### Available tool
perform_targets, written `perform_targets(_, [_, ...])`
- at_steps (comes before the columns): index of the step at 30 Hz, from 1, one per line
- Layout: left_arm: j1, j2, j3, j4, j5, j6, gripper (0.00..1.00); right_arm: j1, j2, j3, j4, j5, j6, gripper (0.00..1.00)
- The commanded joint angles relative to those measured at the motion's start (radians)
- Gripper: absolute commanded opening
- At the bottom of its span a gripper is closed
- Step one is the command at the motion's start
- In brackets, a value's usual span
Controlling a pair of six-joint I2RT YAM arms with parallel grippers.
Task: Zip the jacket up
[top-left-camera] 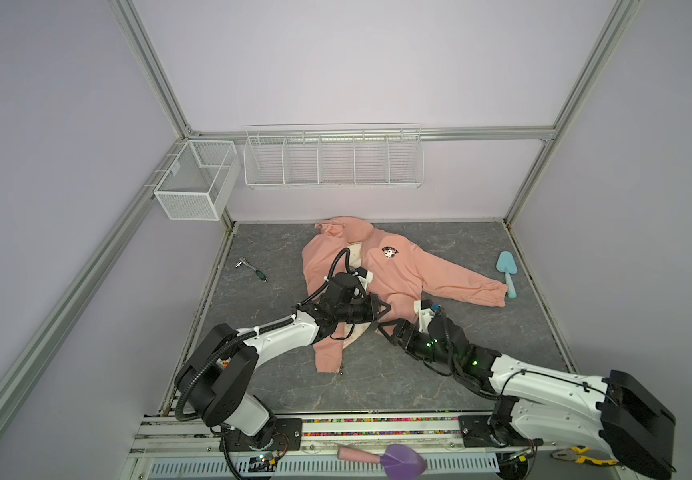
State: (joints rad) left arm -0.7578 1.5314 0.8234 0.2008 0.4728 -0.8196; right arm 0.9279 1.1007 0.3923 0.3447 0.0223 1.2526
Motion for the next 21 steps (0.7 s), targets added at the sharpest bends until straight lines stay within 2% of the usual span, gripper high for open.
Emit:
perform_targets(1, [0.000,-0.020,0.010,0.100,0.030,-0.072,0.00,0.015,-0.044,-0.034,0.091,0.045,0.080,0.92])
perform_targets(4, [0.000,-0.028,0.001,0.141,0.028,-0.099,0.00,0.020,-0.067,-0.042,0.092,0.054,0.084,0.89])
perform_targets(12, [0.000,-0.032,-0.010,0.283,0.057,-0.215,0.00,0.020,-0.064,-0.051,0.180,0.064,0.083,0.89])
perform_targets(16, [0.000,-0.024,-0.021,0.347,0.069,-0.257,0.00,0.020,-0.032,-0.052,0.254,0.051,0.085,0.89])
perform_targets(21, [0.000,-0.030,-0.019,0.341,0.075,-0.281,0.00,0.020,0.048,-0.035,0.358,0.010,0.082,0.89])
